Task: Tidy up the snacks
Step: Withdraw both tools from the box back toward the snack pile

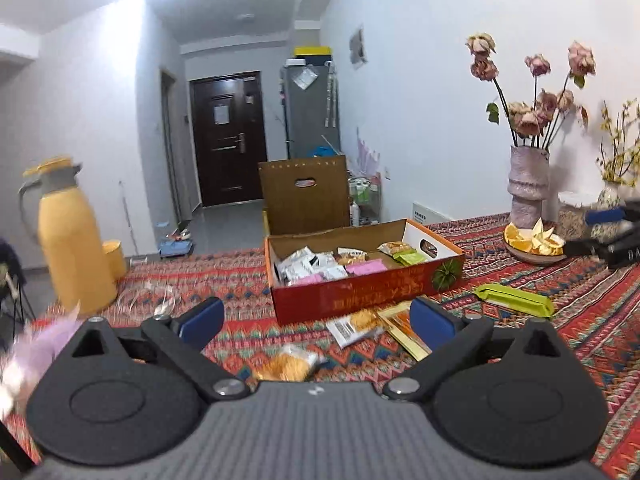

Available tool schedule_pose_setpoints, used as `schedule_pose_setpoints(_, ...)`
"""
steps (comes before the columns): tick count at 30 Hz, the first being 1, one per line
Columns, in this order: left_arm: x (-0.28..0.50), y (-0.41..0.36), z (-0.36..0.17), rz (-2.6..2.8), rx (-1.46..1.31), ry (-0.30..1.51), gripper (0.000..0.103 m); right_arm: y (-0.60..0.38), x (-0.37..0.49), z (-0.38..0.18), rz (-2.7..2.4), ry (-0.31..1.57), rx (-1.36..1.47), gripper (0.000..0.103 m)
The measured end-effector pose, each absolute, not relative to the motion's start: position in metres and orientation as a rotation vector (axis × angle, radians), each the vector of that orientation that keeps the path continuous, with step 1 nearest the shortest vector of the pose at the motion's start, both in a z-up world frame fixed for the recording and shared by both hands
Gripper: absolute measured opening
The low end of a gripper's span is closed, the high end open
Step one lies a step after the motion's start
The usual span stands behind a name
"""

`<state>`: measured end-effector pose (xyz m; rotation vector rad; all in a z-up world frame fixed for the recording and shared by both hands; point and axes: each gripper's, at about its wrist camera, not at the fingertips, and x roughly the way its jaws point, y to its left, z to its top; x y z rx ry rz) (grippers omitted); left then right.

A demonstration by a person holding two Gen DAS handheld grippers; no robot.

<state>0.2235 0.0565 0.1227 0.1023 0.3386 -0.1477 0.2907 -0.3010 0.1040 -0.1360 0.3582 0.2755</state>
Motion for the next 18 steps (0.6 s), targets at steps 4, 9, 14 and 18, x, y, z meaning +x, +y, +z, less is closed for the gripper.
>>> schedule_pose_setpoints(4, 0.196, 0.055, 0.101, -0.091, 0.093, 0.351, 0.103, -0.299, 0.249, 0.082, 0.245, 0.372, -0.126, 0.102)
schedule_pose_setpoints(9, 0.167, 0.064, 0.064, -0.033, -0.019, 0.434, 0.103, -0.29, 0.198, 0.049, 0.253, 0.392, -0.101, 0.102)
schedule_pose_setpoints(14, 0.148, 0.066, 0.033, -0.018, -0.061, 0.536, 0.103, -0.28, 0.167, 0.013, 0.284, 0.458, -0.08, 0.102)
schedule_pose_setpoints(18, 0.142, 0.063, 0.023, -0.023, -0.054, 0.565, 0.103, -0.274, 0.163, -0.002, 0.262, 0.498, -0.101, 0.102)
